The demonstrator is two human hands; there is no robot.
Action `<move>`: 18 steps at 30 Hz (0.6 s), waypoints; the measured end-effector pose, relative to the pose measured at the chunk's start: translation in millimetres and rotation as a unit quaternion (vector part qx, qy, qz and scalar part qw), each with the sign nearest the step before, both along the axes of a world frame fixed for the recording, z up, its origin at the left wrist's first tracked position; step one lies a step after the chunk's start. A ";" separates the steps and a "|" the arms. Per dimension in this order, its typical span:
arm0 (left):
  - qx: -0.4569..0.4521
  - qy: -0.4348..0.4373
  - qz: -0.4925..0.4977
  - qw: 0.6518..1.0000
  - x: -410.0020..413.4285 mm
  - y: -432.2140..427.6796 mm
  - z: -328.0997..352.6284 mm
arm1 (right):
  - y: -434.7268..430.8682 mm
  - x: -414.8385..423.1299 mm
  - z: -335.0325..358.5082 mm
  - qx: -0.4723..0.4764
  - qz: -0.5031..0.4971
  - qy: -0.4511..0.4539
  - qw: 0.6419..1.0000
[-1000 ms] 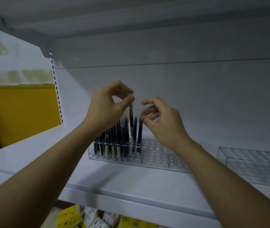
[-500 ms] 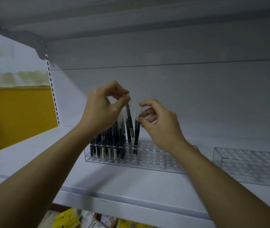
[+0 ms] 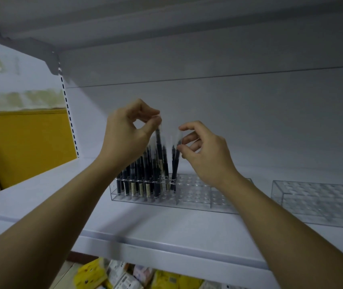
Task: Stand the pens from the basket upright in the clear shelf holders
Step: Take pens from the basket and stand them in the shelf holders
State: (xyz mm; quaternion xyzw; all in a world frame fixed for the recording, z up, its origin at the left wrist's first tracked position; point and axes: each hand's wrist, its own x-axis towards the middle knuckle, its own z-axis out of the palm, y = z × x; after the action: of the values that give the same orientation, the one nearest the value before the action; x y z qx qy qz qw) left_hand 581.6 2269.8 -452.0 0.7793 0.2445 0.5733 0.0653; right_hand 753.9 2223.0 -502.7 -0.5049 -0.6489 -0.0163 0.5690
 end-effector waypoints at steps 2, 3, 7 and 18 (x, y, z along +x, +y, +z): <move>0.010 -0.005 0.001 1.000 -4.0 -2.2 -2.5 | 0.2 -0.6 0.4 -0.002 0.000 -0.004 1.000; 0.013 -0.014 0.000 1.000 -6.1 -3.5 -4.4 | 0.1 -0.9 0.6 -0.002 0.000 -0.006 1.000; 0.011 -0.019 -0.005 1.000 -9.2 -6.6 -18.3 | -0.3 -0.8 0.4 0.002 -0.004 -0.010 1.000; 0.023 0.109 0.098 0.989 5.2 5.1 -22.3 | -0.9 -4.2 1.1 0.000 -0.012 -0.015 1.000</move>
State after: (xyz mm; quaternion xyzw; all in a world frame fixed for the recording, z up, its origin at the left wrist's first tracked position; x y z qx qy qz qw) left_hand 586.8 2274.9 -474.3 0.8108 0.3124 0.4938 -0.0359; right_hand 749.7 2222.1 -501.6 -0.5120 -0.6514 -0.0310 0.5591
